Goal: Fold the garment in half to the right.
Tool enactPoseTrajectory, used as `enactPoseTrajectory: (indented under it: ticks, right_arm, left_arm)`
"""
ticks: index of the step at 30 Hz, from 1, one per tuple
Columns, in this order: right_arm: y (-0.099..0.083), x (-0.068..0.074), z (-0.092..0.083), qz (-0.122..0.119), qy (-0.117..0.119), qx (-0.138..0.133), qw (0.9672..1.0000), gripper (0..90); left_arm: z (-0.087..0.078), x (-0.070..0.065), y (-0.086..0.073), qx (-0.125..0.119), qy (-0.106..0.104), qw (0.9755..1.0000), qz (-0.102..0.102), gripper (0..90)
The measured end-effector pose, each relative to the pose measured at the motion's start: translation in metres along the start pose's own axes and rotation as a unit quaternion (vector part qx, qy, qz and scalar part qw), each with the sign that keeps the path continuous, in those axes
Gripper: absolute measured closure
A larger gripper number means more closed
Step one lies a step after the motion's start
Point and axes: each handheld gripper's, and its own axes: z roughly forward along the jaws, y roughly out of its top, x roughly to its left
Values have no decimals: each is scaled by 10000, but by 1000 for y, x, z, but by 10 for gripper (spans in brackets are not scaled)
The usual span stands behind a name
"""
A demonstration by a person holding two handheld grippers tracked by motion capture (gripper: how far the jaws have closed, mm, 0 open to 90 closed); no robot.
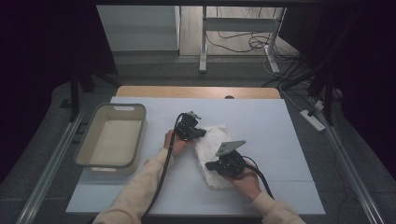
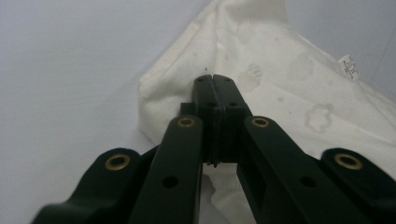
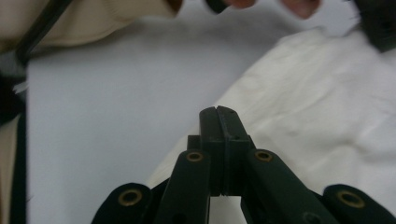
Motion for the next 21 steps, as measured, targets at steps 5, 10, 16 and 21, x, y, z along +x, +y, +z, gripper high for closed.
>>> enactPoseTrajectory:
  ticks: [5,10,16,21]
  right_arm:
    - [-11,14,4,-151,187,279,9993,897]
    - [-19,15,9,-40,209,371,9991,897]
    - [-22,28,18,-224,356,527,9977,897]
    - [-17,18,-7,-72,148,64,9998,897]
  left_arm:
    - [0,1,0,-18,7,10000,-9,878]
    - [-1,1,0,-29,22,10000,-5,875]
    - [-1,3,-1,-98,-81,9998,-121,872]
    - [-13,6,2,-274,29,9996,-106,868]
